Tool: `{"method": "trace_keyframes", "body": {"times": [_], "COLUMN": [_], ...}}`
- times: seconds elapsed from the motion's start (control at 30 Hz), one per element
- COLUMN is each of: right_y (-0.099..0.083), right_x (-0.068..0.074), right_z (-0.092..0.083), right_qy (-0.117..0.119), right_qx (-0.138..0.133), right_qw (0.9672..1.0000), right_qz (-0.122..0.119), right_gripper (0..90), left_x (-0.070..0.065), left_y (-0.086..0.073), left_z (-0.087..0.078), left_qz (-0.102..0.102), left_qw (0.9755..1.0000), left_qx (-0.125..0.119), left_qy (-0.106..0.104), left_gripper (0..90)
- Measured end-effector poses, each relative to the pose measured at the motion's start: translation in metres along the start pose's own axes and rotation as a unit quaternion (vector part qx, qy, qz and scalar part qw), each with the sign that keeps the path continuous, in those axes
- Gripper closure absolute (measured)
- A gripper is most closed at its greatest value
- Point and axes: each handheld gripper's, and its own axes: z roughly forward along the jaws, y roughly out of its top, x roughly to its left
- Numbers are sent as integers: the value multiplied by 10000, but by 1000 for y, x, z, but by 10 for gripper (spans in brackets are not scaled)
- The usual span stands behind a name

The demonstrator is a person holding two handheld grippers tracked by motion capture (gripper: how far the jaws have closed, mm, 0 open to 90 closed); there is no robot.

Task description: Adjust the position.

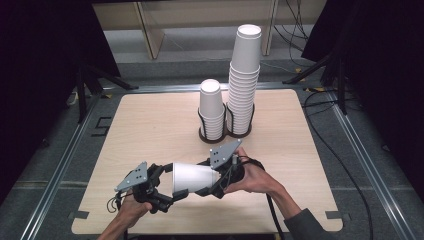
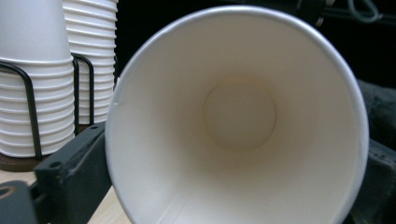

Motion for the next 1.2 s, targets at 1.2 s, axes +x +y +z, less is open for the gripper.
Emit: {"method": "trace_keyframes", "body": {"times": [1.2], "right_y": [11], "right_x": [18], "right_z": [16], "right_qy": [-848], "right_qx": [1543], "right_qw": [9837], "right_qz": [-377], "right_gripper": [169], "left_x": [-12], "left_y": [8], "left_z": [6], "left_qz": [1048], "left_qw": [9804], "left_qx": [1501], "left_qy": [723], "left_gripper": [103]}}
